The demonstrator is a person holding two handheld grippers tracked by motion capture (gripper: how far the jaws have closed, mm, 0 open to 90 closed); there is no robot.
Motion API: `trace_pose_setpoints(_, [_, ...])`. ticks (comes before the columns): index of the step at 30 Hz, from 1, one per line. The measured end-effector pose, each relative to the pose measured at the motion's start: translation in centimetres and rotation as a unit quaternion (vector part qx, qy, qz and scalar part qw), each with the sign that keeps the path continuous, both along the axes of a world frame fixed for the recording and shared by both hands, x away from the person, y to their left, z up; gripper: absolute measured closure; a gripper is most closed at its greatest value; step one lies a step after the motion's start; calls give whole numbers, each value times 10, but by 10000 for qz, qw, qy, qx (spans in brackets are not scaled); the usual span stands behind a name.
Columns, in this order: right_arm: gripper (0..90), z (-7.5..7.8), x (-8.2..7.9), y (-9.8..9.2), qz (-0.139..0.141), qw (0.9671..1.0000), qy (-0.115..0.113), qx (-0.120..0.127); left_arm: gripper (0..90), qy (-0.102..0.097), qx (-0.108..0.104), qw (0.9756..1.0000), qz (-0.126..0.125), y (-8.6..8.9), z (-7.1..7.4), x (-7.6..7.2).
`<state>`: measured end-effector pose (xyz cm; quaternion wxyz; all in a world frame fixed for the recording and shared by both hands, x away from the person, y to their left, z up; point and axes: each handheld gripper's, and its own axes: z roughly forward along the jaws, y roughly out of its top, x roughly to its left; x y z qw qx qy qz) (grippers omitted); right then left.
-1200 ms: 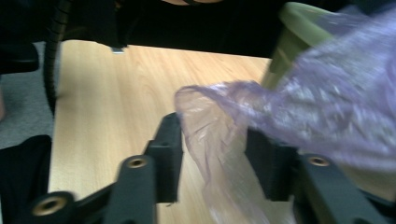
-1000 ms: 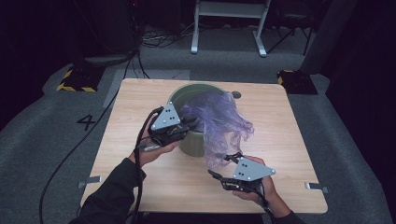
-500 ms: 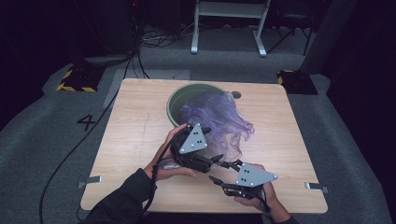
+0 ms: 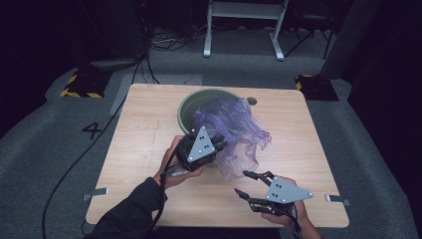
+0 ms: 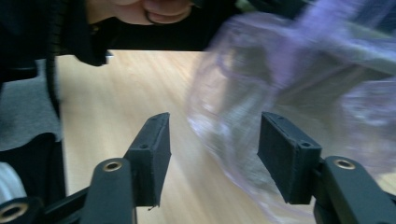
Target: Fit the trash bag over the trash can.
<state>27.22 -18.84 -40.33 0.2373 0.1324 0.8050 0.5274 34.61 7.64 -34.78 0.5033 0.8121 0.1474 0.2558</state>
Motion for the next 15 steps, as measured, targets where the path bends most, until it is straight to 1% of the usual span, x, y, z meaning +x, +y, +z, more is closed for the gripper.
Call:
trace_pose_setpoints(1, [421, 2, 2, -2, -66, 10000, -36, -11, 826, -12, -5, 10000, -24, 1, 1, 0])
trace_pose_setpoints(2, [410, 3, 3, -4, -119, 9999, -42, -1, 851, -68, -1, 10000, -26, 3, 2, 0])
trace_pose_setpoints(3, [398, 5, 7, -7, -198, 9998, -48, 38, 881, -86, -30, 10000, -24, 5, 3, 0])
trace_pose_setpoints(4, [393, 7, 8, -10, -255, 9996, -57, 62, 886, -49, -120, 9999, -84, 7, 4, 0])
trace_pose_setpoints(5, [387, 9, 11, -13, -334, 9994, -72, 101, 890, -34, -153, 9998, -132, 10, 5, 0])
trace_pose_setpoints(6, [378, 12, 14, -16, -393, 9991, -53, 149, 895, -64, -188, 9997, -133, 12, 7, 0])
trace_pose_setpoints(7, [373, 15, 18, -21, -464, 9987, 5, 187, 897, -68, -199, 9996, -168, 15, 8, 0])
trace_pose_setpoints(9, [363, 20, 24, -27, -714, 9972, -78, 218, 898, -83, -246, 9995, -195, 19, 10, 0])
trace_pose_setpoints(11, [360, 25, 29, -32, -879, 9957, -85, 274, 898, -99, -299, 9994, -165, 24, 13, 0])
trace_pose_setpoints(12, [359, 28, 33, -36, -1053, 9939, -101, 302, 898, -106, -332, 9993, -153, 27, 14, 0])
trace_pose_setpoints(14, [337, 32, 40, -39, -1214, 9920, -63, 352, 898, -80, -418, 9990, -118, 33, 16, 0])
trace_pose_setpoints(15, [332, 33, 44, -39, -1286, 9911, -2, 345, 898, -78, -455, 9989, -121, 36, 16, 1])
